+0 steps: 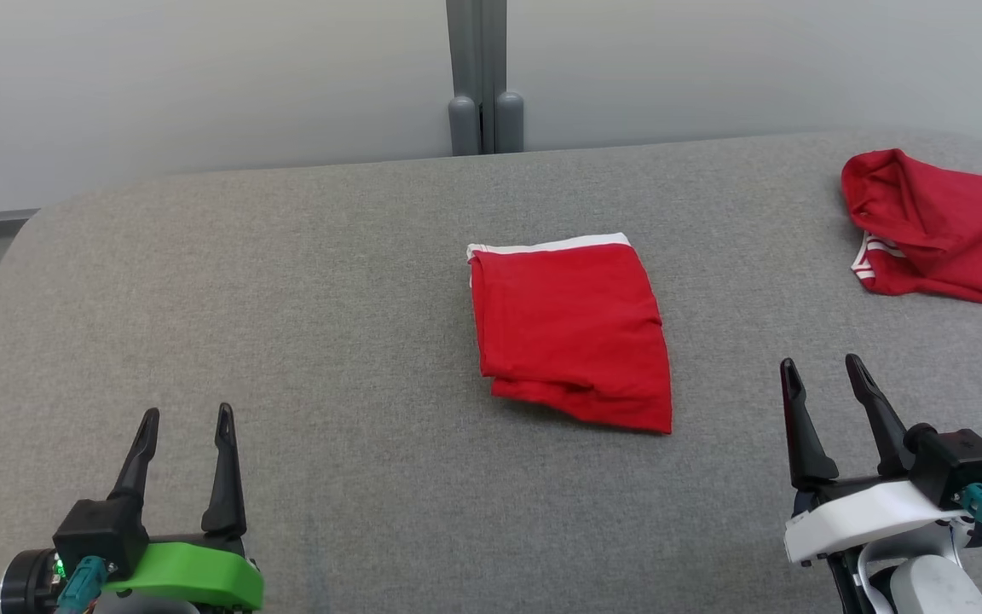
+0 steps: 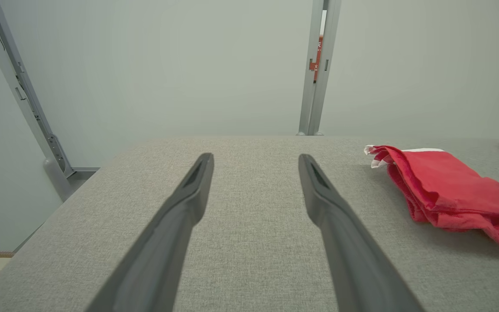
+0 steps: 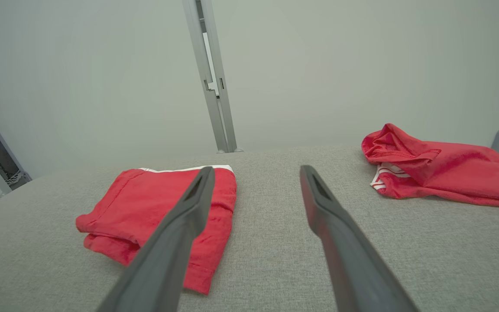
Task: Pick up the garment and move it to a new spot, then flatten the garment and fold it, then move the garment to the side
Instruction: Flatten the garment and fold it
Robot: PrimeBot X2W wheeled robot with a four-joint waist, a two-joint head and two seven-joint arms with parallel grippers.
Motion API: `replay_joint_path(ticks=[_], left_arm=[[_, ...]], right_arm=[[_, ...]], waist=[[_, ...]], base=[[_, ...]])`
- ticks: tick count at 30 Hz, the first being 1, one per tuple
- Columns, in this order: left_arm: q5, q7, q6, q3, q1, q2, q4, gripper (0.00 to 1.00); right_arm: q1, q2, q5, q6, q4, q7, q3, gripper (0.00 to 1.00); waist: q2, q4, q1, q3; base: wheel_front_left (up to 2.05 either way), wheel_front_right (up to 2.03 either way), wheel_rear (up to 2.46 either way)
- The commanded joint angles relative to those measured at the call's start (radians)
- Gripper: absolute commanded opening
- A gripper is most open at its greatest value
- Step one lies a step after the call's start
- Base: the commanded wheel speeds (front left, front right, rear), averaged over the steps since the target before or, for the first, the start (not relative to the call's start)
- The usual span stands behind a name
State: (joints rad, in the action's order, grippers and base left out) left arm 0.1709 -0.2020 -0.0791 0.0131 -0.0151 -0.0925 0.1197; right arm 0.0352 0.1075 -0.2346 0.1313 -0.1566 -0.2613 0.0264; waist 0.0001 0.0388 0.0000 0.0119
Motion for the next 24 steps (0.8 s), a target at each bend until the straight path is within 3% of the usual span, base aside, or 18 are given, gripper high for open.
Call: replay_joint_path(ticks=[1, 24], left_arm=[[0.003, 0.003, 0.005, 0.000, -0.017, -0.009, -0.005, 1.00], [0.017, -0.010, 0.027, -0.008, -0.022, -0.023, 0.001, 1.00]], right_arm=[[-0.008, 0.000, 0.007, -0.001, 0.004, 0.002, -0.002, 1.00], [-0.010, -0.001, 0.004, -0.001, -0.008, 0.010, -0.003, 1.00]], waist=[[-0.0001, 0.000, 0.0000, 0.001], [-0.0001, 0.009, 0.0000, -0.007]], base=[[0.00, 0.00, 0.00], [0.00, 0.00, 0.00]])
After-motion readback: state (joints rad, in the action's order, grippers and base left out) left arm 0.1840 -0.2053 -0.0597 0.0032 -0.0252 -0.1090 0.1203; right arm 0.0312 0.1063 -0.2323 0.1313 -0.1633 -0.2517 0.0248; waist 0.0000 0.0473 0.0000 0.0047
